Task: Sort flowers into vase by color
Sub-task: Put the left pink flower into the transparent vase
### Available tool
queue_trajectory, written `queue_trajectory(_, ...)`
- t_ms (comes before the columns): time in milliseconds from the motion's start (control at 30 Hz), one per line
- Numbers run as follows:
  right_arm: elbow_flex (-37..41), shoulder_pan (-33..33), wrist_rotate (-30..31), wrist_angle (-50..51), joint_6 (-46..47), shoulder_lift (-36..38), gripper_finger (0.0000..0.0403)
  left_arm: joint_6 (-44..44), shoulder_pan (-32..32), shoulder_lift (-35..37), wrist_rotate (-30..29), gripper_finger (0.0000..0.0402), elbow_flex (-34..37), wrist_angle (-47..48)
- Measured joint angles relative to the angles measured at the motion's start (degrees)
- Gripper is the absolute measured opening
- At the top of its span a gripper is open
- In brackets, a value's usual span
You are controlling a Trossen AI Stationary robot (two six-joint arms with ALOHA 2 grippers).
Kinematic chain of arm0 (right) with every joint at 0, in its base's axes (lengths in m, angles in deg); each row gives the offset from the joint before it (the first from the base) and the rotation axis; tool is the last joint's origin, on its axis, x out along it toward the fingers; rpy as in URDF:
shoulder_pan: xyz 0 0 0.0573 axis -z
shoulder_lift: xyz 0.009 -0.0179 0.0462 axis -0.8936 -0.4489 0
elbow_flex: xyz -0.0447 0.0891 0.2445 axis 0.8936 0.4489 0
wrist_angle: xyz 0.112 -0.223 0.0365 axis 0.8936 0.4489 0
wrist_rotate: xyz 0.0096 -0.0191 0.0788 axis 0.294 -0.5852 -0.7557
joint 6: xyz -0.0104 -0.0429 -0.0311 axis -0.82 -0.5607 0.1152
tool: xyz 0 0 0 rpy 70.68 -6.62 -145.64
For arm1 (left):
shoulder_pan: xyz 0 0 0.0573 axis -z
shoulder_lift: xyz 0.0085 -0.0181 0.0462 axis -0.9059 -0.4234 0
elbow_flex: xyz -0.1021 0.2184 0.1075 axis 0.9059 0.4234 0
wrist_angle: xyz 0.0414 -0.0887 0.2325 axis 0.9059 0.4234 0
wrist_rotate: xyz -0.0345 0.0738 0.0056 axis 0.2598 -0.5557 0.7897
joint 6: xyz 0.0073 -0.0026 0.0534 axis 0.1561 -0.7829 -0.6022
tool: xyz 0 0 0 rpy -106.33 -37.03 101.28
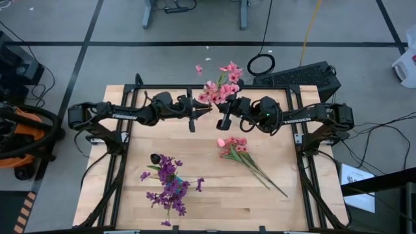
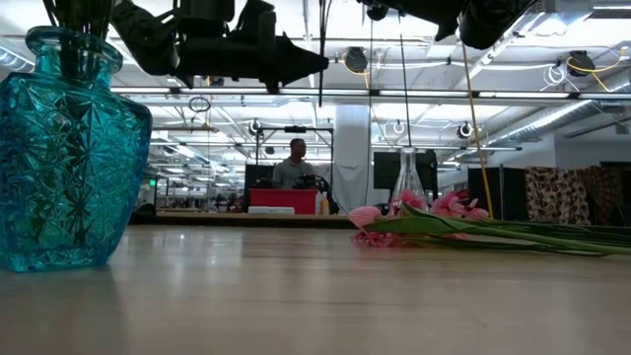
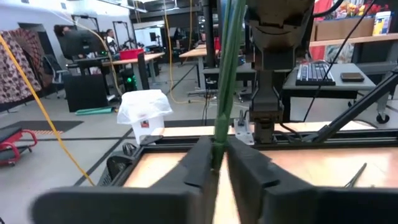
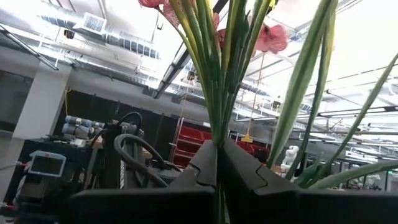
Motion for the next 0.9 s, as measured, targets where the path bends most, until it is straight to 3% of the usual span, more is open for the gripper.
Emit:
queue_trajectory(100, 0.00, 0.32, 0.16, 0.04, 0.92, 0.00, 0.0002, 1.36, -0.08, 0.00, -0.03, 0.0015, 0.00, 0.14)
queue_trajectory(200, -0.02, 0.47, 0.17, 1.45, 2.13, 0.04, 0.0009, 1.43, -0.22, -0.01, -0.18, 0.0018, 0.01, 0.88)
queue_trajectory(300, -0.07, 0.41, 0.39, 4.65, 3.93, 0.50, 0.0041, 1.45, -0.22, -0.04, -0.29, 0.0024, 0.07, 0.97)
queue_trajectory(633, -0.04, 0.04, 6.13, 37.37, 14.02, 10.77, 0.0185, 4.63, -2.89, 0.02, -0.33, 0.0015, 1.18, 0.92)
queue_trajectory(800, -0.04, -0.74, 9.99, 52.49, 16.17, 16.11, 0.0216, 5.51, -2.82, 0.02, 0.33, 0.0015, 1.40, 0.87)
queue_trajectory(900, 0.50, -1.13, 12.14, 55.86, 15.37, 16.73, 0.0221, 5.91, -2.32, 0.02, 0.76, 0.0014, 1.40, 0.55)
